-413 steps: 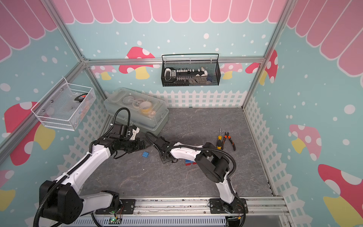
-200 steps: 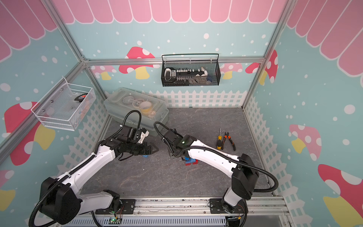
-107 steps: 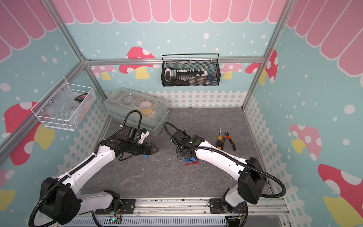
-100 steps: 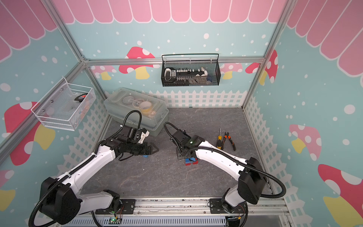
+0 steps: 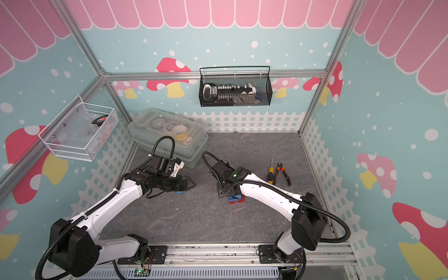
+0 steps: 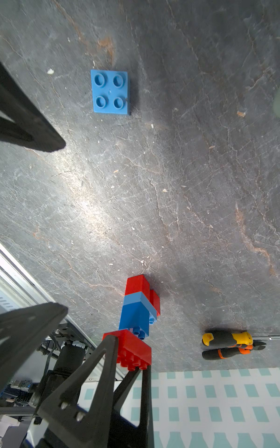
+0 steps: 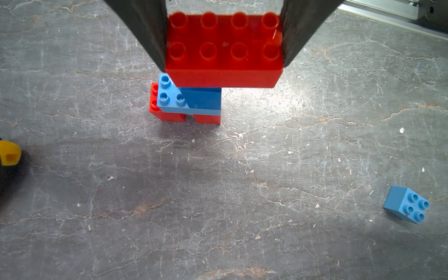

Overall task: Assemble a giraffe with lego
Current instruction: Assemble the lego brick with the lego brick.

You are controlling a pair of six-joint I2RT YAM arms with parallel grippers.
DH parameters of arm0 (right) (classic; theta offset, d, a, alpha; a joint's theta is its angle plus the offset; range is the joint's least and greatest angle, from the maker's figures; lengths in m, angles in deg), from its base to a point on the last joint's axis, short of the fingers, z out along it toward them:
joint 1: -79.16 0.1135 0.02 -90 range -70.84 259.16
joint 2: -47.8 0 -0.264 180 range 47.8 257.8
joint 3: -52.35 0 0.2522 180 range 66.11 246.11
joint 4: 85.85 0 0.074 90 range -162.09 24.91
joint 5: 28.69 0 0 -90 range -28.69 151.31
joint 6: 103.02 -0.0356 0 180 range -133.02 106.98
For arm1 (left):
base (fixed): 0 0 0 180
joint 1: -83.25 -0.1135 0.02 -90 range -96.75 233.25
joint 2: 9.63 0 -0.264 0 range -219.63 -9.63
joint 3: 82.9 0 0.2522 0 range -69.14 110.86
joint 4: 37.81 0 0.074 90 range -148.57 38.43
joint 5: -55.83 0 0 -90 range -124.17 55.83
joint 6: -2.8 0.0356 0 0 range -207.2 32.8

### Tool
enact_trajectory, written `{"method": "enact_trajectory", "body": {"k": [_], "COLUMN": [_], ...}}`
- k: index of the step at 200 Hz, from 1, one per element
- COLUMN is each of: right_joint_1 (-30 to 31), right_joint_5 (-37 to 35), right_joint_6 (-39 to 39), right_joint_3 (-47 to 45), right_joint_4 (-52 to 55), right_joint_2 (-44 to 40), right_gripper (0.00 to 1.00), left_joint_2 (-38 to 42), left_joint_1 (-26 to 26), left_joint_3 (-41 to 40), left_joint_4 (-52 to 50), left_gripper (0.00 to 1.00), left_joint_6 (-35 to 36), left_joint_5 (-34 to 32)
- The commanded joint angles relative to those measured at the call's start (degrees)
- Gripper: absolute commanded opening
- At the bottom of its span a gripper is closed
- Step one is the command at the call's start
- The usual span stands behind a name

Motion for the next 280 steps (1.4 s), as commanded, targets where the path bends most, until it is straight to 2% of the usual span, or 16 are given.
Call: {"method": "enact_trajectory", "body": {"k": [1, 280], "right_joint_1": [-0.2, 1.44], "right_joint_5": [0.15, 0.51], "right_joint_6": [-1.24, -3.35], "right_joint_3": [-0.96, -3.34], "right_joint_4": [1.13, 0.6], "right_joint_2": [1.38, 1.48], "right_gripper": [0.52, 0.51], "left_joint_2": [0.95, 1.43], "left_joint_1": [0.43, 0.51], "left_joint_3": [0.14, 0.14], "left_joint_4": [-0.7, -0.68], "left_gripper": [0.97, 0.97], "left_joint_6": [1.06, 1.23], "left_joint_5": [0.34, -0.05]}}
